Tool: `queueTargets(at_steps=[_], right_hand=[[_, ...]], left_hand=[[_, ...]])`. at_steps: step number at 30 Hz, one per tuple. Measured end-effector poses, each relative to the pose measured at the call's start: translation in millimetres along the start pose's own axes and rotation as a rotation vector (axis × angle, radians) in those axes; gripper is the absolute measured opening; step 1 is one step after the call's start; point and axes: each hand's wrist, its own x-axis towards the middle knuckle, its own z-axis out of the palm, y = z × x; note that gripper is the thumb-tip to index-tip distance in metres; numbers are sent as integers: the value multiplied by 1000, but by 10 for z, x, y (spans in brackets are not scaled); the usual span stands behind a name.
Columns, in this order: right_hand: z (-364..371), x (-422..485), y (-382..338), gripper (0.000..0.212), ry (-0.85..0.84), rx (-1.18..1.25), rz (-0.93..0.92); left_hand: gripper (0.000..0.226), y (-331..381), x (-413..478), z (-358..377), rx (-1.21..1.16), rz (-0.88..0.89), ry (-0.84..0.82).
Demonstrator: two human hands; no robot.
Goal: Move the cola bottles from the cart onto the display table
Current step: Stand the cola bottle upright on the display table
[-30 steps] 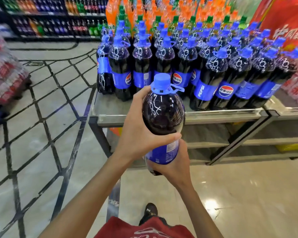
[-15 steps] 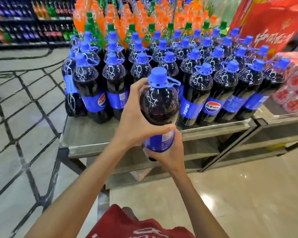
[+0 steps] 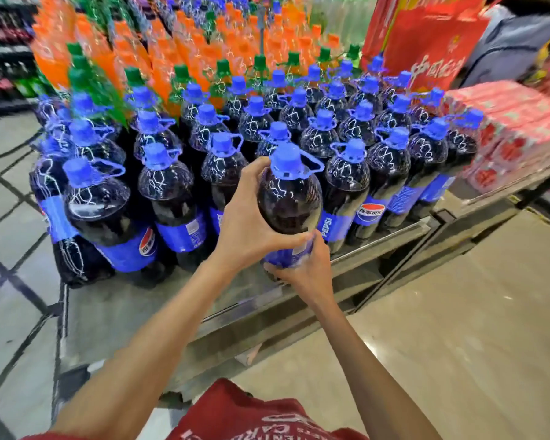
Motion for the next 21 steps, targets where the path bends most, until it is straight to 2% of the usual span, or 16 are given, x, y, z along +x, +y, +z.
queueTargets(at_steps=[3, 7, 13, 21], right_hand=[[78, 165, 97, 107, 39, 14, 44], [85, 230, 14, 93, 111, 2, 12], [166, 286, 20, 102, 180, -71, 38], [272, 287, 154, 102, 242, -178, 45]], left_hand=[[111, -130, 131, 3, 7, 4, -51], [115, -267, 293, 25, -1, 16, -100], [116, -448, 404, 81, 1, 17, -181], [115, -510, 442, 113, 88, 29, -273]])
